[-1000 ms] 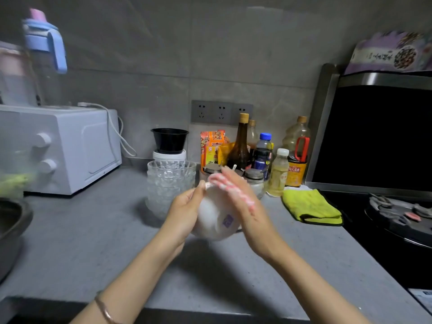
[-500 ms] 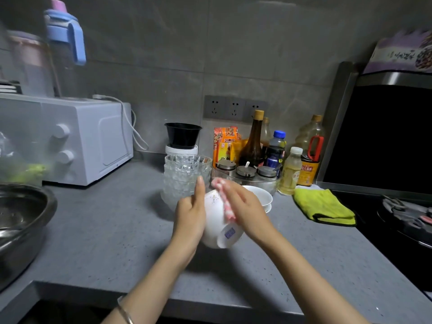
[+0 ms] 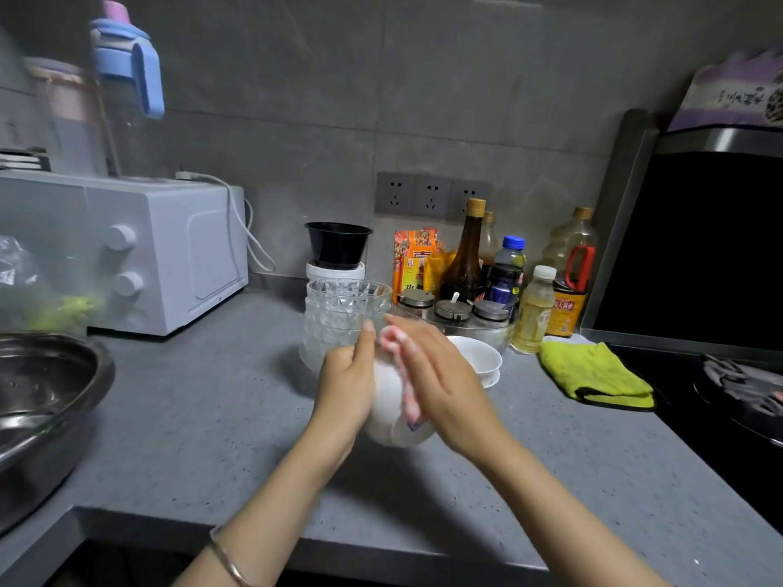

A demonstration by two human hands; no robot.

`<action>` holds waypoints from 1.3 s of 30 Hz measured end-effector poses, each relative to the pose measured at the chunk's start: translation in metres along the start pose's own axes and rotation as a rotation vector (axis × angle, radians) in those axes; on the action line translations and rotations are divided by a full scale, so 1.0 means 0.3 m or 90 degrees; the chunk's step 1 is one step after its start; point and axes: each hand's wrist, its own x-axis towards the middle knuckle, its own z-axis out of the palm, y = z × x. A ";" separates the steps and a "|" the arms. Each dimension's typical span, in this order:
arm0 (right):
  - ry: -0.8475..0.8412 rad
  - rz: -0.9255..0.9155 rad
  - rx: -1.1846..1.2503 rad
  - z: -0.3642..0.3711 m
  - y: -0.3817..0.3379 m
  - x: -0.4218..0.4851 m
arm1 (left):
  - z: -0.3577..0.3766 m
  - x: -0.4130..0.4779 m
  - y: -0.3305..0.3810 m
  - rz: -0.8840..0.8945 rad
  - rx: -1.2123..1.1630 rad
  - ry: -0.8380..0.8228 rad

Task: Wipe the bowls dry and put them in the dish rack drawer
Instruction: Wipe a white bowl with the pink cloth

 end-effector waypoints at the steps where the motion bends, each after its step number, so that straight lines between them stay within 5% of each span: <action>1: -0.008 0.071 0.105 -0.013 -0.001 0.010 | -0.001 -0.003 -0.001 -0.005 -0.013 -0.004; 4: -0.015 0.271 0.305 -0.044 -0.010 0.007 | -0.009 -0.012 0.009 -0.027 -0.062 -0.013; 9: 0.007 0.362 0.240 -0.073 0.014 0.003 | -0.022 -0.006 0.008 -0.066 -0.053 -0.089; 17: -0.034 0.189 0.166 -0.077 0.015 0.023 | -0.005 -0.001 0.026 0.112 0.159 -0.167; 21: 0.051 0.158 0.148 -0.048 0.017 0.008 | 0.010 -0.006 0.018 0.098 0.056 -0.064; 25: 0.003 0.073 0.160 -0.025 0.022 -0.056 | 0.001 0.039 0.018 0.002 -0.066 0.081; 28: -0.016 -0.077 -0.011 0.003 0.026 -0.097 | -0.007 0.060 0.005 -0.013 -0.076 0.109; 32: -0.014 -0.246 -0.241 0.011 0.018 -0.060 | 0.009 0.037 0.005 -0.048 -0.129 0.018; 39: 0.012 0.103 0.190 -0.046 0.003 0.012 | 0.020 0.002 0.030 -0.053 -0.112 0.030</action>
